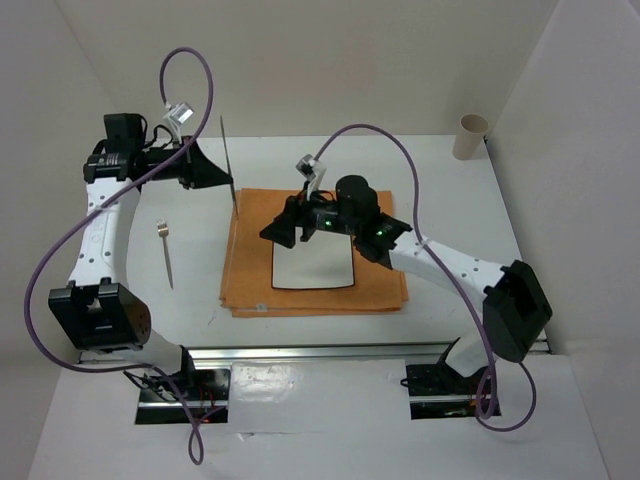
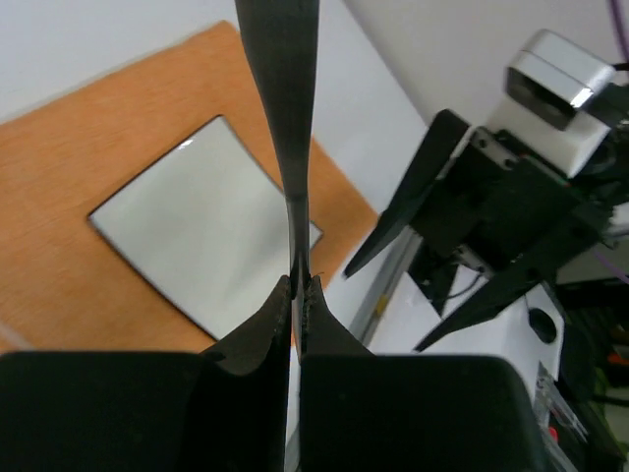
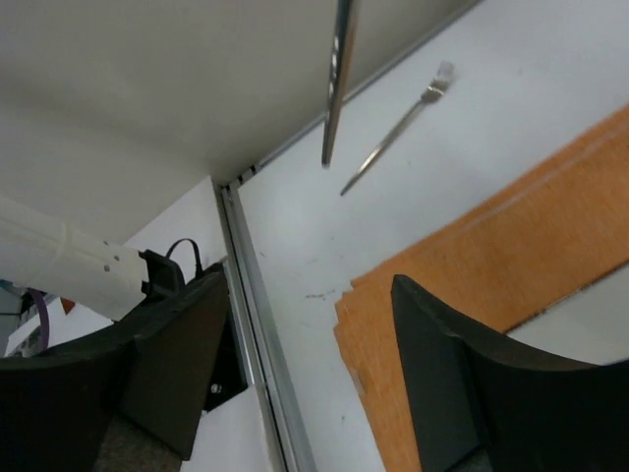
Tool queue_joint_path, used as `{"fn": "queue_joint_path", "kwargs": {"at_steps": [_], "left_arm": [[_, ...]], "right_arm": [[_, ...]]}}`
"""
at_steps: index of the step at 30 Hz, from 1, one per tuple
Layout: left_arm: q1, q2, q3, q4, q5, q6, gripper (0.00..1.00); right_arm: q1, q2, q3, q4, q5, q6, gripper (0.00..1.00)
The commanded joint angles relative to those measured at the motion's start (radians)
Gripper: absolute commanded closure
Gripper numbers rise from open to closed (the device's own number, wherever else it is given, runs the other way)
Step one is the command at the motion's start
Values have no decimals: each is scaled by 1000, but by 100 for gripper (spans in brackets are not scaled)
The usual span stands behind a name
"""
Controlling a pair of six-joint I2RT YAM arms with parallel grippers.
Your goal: Set the dinner table for one person
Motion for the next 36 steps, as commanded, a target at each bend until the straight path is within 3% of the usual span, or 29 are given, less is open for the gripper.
{"fn": "queue_joint_path", "kwargs": {"at_steps": [1,2,17,24,36], "left_arm": [[-54,-52,-15,96,148,-83,100],[-54,-52,-15,96,148,-74,100],[-163,-81,-60,88,166,-52,100],[-172,-91,-51,56,144,-15,100],[-190,-91,-60,26,123,27,100]], "right_arm": [[20,41,80,196,-54,-34,30],[20,41,80,216,-42,-22,38],[20,108,102,289,-63,17,38],[20,99,92,289,-19,17,53],[20,81,92,289,4,7,56]]}}
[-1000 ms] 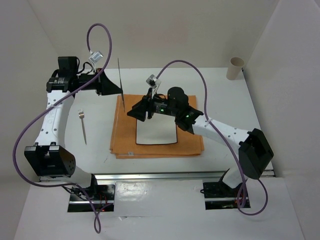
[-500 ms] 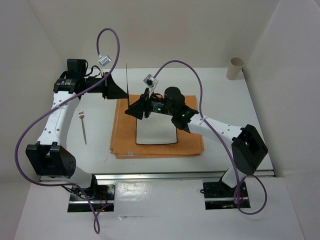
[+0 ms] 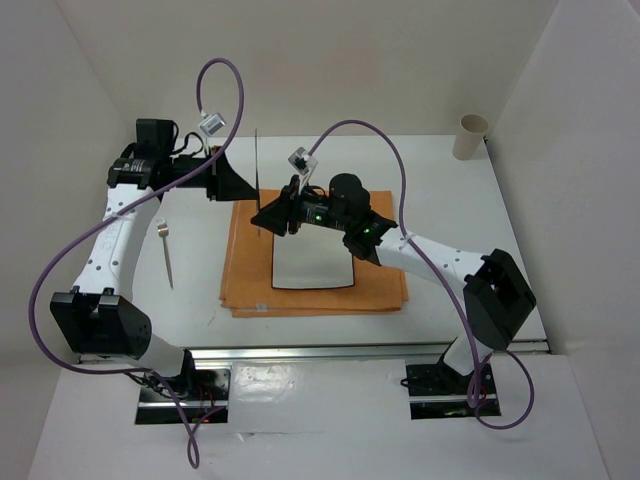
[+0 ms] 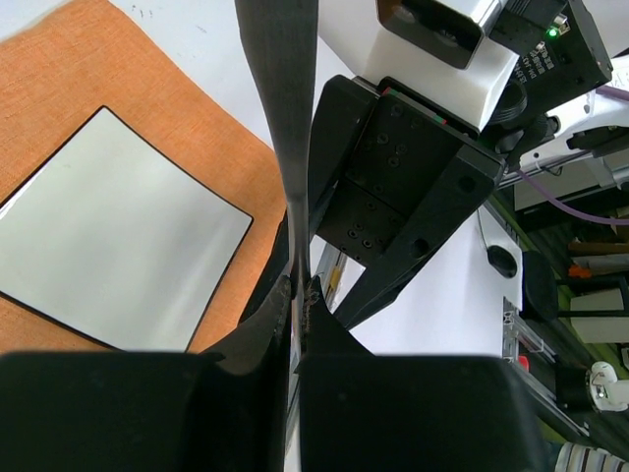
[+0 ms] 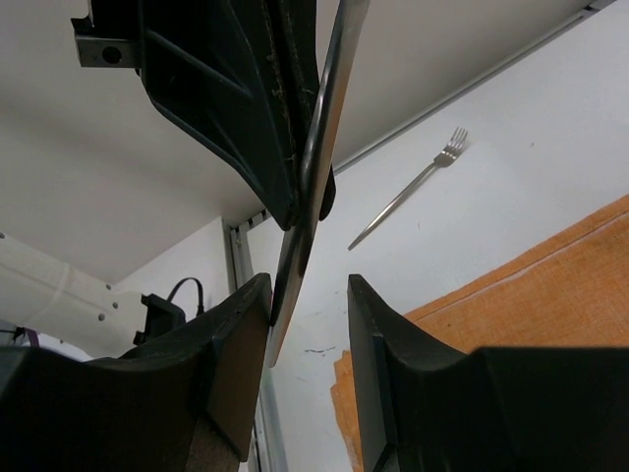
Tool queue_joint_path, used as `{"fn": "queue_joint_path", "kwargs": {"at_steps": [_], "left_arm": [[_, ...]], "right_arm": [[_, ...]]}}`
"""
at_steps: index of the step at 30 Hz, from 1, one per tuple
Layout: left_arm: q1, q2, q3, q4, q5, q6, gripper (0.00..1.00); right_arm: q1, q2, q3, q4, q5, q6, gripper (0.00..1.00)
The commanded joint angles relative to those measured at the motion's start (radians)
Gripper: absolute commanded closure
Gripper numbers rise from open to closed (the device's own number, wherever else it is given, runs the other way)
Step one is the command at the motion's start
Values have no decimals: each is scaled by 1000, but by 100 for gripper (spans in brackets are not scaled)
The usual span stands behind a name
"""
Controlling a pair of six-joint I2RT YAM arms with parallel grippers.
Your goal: Set the dinner table for one person
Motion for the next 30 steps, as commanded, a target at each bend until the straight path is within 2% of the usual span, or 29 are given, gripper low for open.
{"fn": "queue_joint_path", "kwargs": {"at_steps": [1,2,5,6,8,9,11,13,14,17,18,19,23,24,26,27,30], "left_arm": [[-12,-38,-1,0,24,36,100],[-12,-38,-1,0,24,36,100],[-12,-38,-1,0,24,36,100],[-12,-38,-1,-9,24,45,100],[-12,-38,-1,-9,24,45,100],[-12,-38,-1,-20,24,54,100],[-12,-38,-10,-20,15,54,100],[-12,-28,-10,-32,15,64,91],[-12,-18,-10,-32,6,74,78],[-12,-9,10,-43,-10,84,52],[-12,-9,10,-54,-26,84,39],[-12,-9,25,-54,-51,93,36],[-12,-9,40,-54,-72,94,29],[-12,-9,40,-54,-89,94,29],[2,-9,50,-64,-153,94,29],[19,-9,60,-74,-189,94,29],[53,-18,51,-86,-347,113,29]], "right_arm": [[2,-37,42,72,24,-15,56],[2,-37,42,72,24,-15,57],[2,-37,42,63,24,-6,71],[2,-37,42,63,33,-6,84],[2,-57,42,63,33,-6,97],[2,-57,33,63,44,-6,100],[2,-76,32,38,53,-6,100],[2,-85,32,14,82,-6,100],[2,-85,32,-18,94,-6,100],[2,-106,32,-99,158,3,100],[2,-106,32,-129,185,15,100],[2,-115,42,-162,238,15,100],[2,-125,81,-339,388,26,100],[2,-116,100,-467,434,26,100],[2,-102,162,-617,586,14,100],[2,-90,177,-764,635,5,100],[2,-89,168,-999,786,3,100]]}}
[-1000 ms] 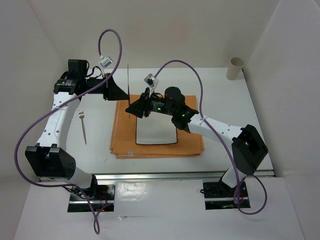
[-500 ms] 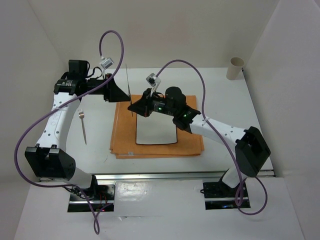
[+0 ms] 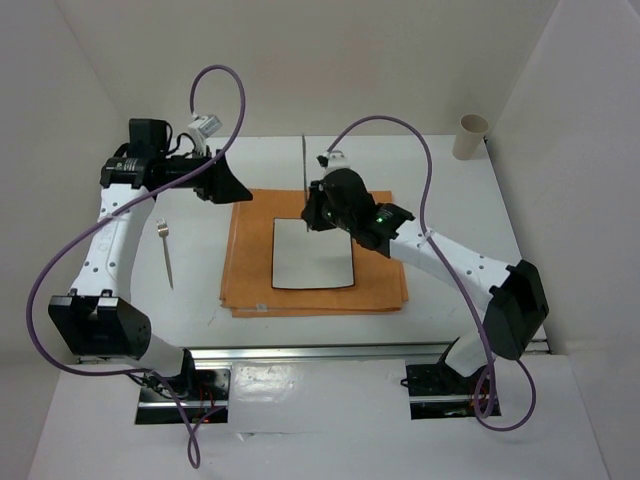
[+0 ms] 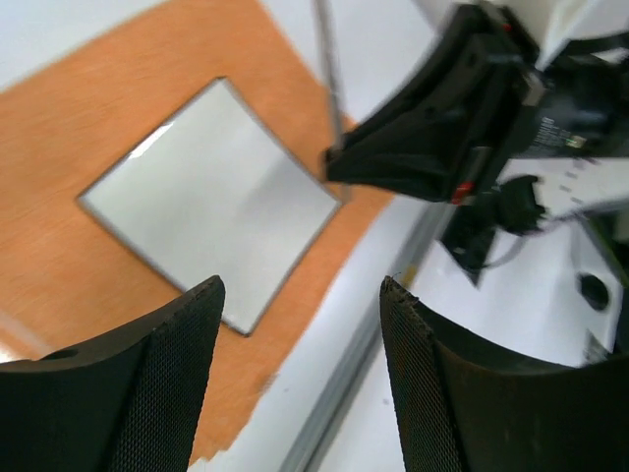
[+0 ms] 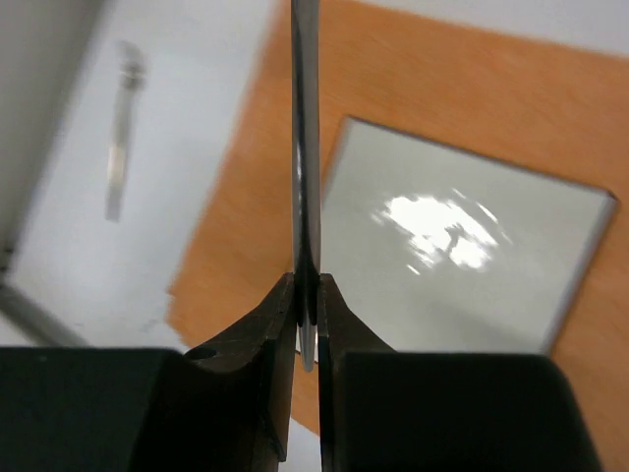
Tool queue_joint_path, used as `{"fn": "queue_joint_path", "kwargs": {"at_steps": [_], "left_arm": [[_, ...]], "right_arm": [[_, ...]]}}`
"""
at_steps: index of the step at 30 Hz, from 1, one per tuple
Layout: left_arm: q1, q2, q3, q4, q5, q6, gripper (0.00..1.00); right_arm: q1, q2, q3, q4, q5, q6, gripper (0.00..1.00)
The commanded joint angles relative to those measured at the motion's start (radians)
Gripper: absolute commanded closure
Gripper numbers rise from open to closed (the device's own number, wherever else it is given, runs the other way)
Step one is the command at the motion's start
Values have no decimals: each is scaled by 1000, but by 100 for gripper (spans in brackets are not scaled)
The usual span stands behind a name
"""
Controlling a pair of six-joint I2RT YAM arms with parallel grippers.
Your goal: Set the dinner table for one person
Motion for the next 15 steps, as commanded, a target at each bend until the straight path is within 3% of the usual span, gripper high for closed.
{"fn": "queue_joint_path", "kwargs": {"at_steps": [1,3,6,11,15], "left_arm": [[43,-26,7,-23,-198,48,29],[59,-41,-29,-23,-243,57,29],[102,-66,-106,0,-294,57,29],[126,-112,-172,34,-378,66,29],[156,-112,-181,25,-406,66,29]], "right_arm": [[-24,-12,7,-379,257,9,100],[-61,-34,-33,-482,258,36,100],[-158,-52,-145,-502,232,36,100],[-285,-34,-241,-437,143,-24,100],[-304,24,-270,-389,95,-46,100]]}}
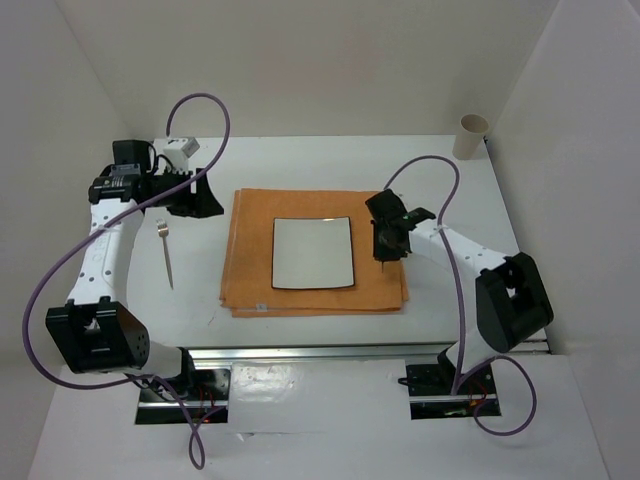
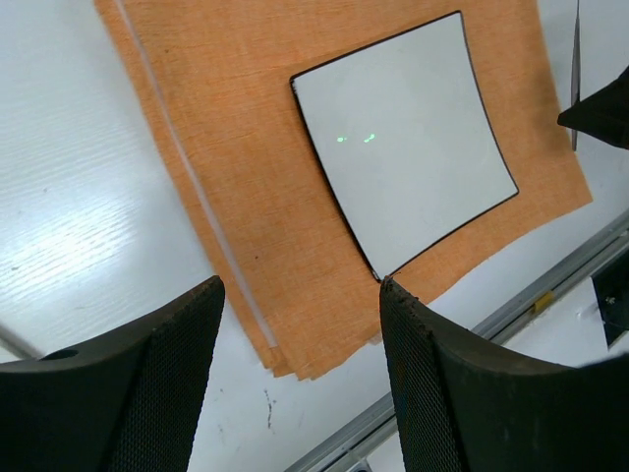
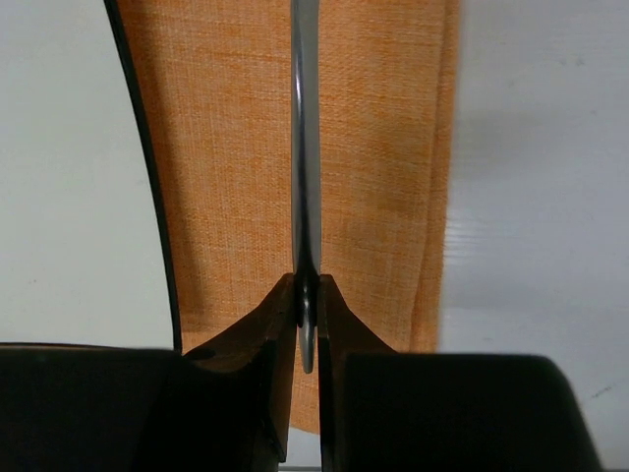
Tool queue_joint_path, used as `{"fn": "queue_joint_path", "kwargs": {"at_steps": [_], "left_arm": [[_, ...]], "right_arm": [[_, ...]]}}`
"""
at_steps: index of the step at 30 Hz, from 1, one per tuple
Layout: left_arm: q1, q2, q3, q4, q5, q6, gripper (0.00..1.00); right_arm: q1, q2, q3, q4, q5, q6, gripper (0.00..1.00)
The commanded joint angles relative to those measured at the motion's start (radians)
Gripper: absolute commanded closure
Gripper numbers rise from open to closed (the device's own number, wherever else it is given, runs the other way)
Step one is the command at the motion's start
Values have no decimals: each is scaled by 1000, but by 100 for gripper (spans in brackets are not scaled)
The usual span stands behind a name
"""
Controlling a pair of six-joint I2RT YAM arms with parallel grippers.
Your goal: Set the dinner table for one person
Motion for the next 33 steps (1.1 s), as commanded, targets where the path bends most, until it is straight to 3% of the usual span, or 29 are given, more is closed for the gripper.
{"fn": "queue_joint_path", "kwargs": {"at_steps": [1,11,33], "left_arm": [[30,-41,-14,20,-41,19,29],[50,-32,-33,11,-32,30,29],[59,-13,-51,11,-13,39,29]], "right_arm": [[3,48,-6,74,-56,-37,100],[-6,193,19,105,-112,-37,100],[14,211,51,40,-188,-4,100]]}}
